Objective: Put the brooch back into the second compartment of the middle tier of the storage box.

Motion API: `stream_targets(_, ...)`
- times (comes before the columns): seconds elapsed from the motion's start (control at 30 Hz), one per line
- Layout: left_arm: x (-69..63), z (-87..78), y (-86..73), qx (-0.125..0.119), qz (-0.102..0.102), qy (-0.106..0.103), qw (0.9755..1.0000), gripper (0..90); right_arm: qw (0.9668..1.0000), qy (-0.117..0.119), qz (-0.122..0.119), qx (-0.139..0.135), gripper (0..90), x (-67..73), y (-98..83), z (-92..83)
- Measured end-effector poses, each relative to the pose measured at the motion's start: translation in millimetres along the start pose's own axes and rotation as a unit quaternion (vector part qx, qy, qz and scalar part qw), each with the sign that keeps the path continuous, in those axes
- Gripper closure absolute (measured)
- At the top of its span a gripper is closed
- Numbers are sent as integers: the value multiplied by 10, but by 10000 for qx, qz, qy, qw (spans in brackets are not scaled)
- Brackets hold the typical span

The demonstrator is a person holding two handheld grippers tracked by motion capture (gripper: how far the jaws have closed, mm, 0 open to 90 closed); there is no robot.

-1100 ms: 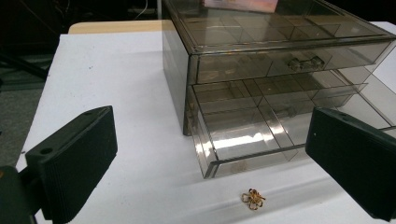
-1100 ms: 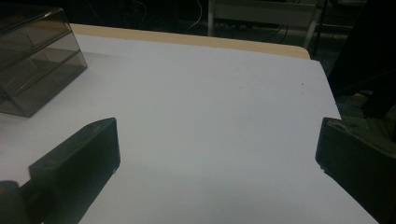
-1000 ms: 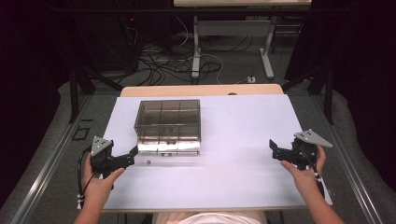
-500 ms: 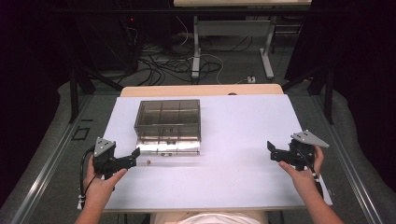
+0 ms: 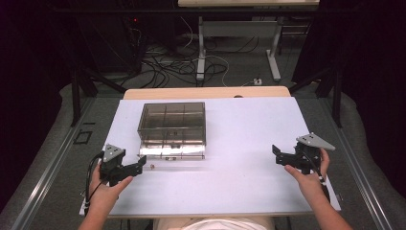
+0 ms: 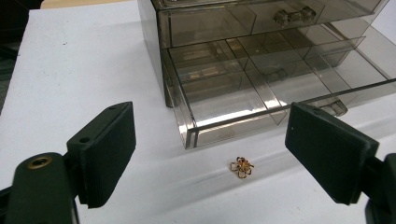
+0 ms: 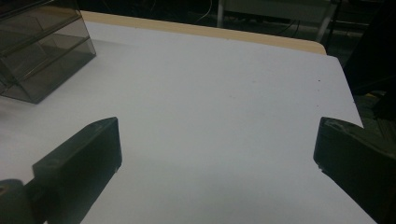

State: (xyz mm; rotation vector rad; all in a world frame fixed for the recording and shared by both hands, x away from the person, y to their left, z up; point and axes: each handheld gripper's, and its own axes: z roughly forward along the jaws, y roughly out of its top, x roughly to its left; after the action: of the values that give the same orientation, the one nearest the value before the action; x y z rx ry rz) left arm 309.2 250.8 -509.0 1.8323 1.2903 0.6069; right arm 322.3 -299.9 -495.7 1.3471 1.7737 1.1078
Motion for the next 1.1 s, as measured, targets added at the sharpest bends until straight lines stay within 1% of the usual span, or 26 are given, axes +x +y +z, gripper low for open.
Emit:
stream_targets(0.13, -18, 12, -6, 74, 74, -4, 9999, 189, 10000, -18, -18, -2, 7, -2, -2, 6)
stream_targets(0.23, -28, 19, -11, 117, 83, -30, 9999, 215, 10000, 3, -17, 12, 7, -3, -2, 4)
stream_targets(0.27, -40, 25, -18, 173, 84, -52, 9998, 215, 10000, 8, -15, 11, 7, -2, -2, 3)
stream_targets(0.37, -52, 37, -25, 211, 69, -87, 9997, 253, 10000, 9, 19, 46, 7, -1, -2, 0)
stream_targets(0.43, -58, 36, -26, 276, 112, -79, 9995, 258, 10000, 16, 24, 42, 7, -2, -3, 1)
stream_targets(0.47, -68, 38, -30, 253, 75, -91, 9996, 284, 10000, 26, 22, 40, 7, -5, -3, 2)
stream_targets(0.53, -73, 40, -33, 276, 72, -121, 9995, 291, 10000, 33, 32, 46, 7, -4, -4, 4)
stream_targets(0.6, -75, 46, -41, 302, 116, -135, 9994, 297, 10000, 55, 24, 26, 7, -5, -5, 9)
stream_targets(0.63, -84, 53, -46, 310, 66, -140, 9994, 305, 10000, 51, 34, 38, 7, -2, -5, 10)
stream_targets(0.73, -90, 63, -55, 369, 112, -157, 9991, 320, 10000, 56, 10, 50, 8, 0, -3, 3)
stream_targets(0.8, -99, 74, -63, 395, 78, -197, 9990, 322, 10000, 30, -2, 17, 8, 2, -4, 11)
stream_targets(0.9, -102, 88, -73, 535, 34, -261, 9982, 329, 10000, 57, -1, 32, 9, -1, -6, 13)
stream_targets(1.0, -113, 105, -84, 614, 75, -265, 9977, 334, 10000, 69, 17, 37, 10, 1, -7, 14)
stream_targets(1.1, -127, 124, -92, 640, 98, -264, 9976, 344, 9999, 88, 36, 40, 11, 2, -7, 15)
